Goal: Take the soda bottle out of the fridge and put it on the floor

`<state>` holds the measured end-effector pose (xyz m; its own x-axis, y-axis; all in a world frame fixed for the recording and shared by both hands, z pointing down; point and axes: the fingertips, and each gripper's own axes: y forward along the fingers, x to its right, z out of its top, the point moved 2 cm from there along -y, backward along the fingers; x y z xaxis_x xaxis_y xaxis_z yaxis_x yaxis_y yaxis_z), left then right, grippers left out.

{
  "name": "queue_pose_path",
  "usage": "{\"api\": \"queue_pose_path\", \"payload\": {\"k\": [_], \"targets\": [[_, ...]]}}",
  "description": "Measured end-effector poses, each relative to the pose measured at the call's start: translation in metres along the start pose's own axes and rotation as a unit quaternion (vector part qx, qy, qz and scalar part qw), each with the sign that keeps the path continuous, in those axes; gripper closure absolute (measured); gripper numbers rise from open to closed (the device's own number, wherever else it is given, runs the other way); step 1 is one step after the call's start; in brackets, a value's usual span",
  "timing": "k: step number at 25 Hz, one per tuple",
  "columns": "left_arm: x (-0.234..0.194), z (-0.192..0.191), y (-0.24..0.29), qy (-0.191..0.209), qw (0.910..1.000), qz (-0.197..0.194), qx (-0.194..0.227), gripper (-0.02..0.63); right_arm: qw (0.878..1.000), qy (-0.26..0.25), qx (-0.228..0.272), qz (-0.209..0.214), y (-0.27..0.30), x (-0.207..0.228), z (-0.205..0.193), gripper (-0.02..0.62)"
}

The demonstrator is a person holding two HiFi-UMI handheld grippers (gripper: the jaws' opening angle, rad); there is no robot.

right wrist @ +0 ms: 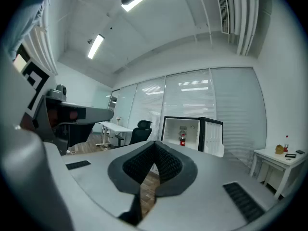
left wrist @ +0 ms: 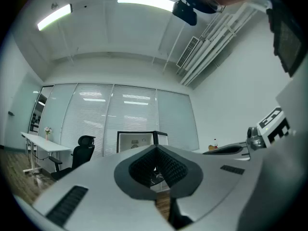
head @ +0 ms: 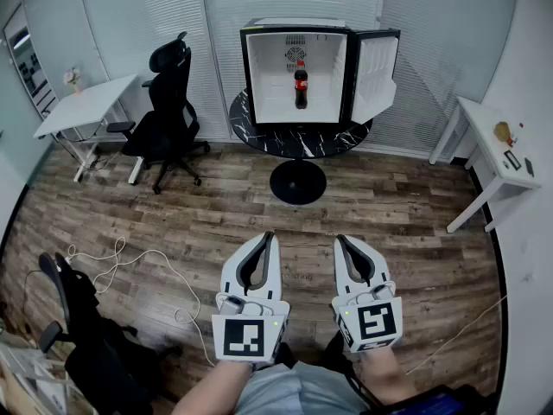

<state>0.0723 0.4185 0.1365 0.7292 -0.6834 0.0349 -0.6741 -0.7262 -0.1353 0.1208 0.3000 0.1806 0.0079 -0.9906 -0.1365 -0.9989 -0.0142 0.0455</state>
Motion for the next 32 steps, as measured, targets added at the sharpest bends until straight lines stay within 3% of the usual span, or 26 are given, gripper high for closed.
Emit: {"api": "queue_pose_path", "payload": {"k": [7, 12, 18, 26, 32], "targets": [[-0.01, 0.001, -0.002, -0.002, 1.0, 0.001, 0.001, 0.591, 1.0, -0.009, -0.001, 0.001, 0.006, -0.003, 0.005, 0.584], [-0.023, 0.002, -0.007, -0.008, 1.0, 0.002, 0.0, 0.591, 1.0, 0.003, 0.028, -0.007, 0.009, -0.003, 0.019, 0.583], [-0.024, -0.01, 0.01, -0.005, 0.9999, -0.005, -0.014, 0.591, 0.999, 0.019, 0.028, -0.024, 0.018, 0.019, 0.018, 0.583], [-0.037, -0.044, 0.072, -0.004, 0.9989, -0.002, -0.047, 0.591, 0.998, 0.044, 0.021, -0.039, 0.073, 0.069, -0.008, 0.583], [-0.054, -0.067, 0.148, 0.016, 0.9978, -0.001, -0.064, 0.591, 0.999, 0.041, -0.003, -0.031, 0.144, 0.11, -0.024, 0.583]]}}
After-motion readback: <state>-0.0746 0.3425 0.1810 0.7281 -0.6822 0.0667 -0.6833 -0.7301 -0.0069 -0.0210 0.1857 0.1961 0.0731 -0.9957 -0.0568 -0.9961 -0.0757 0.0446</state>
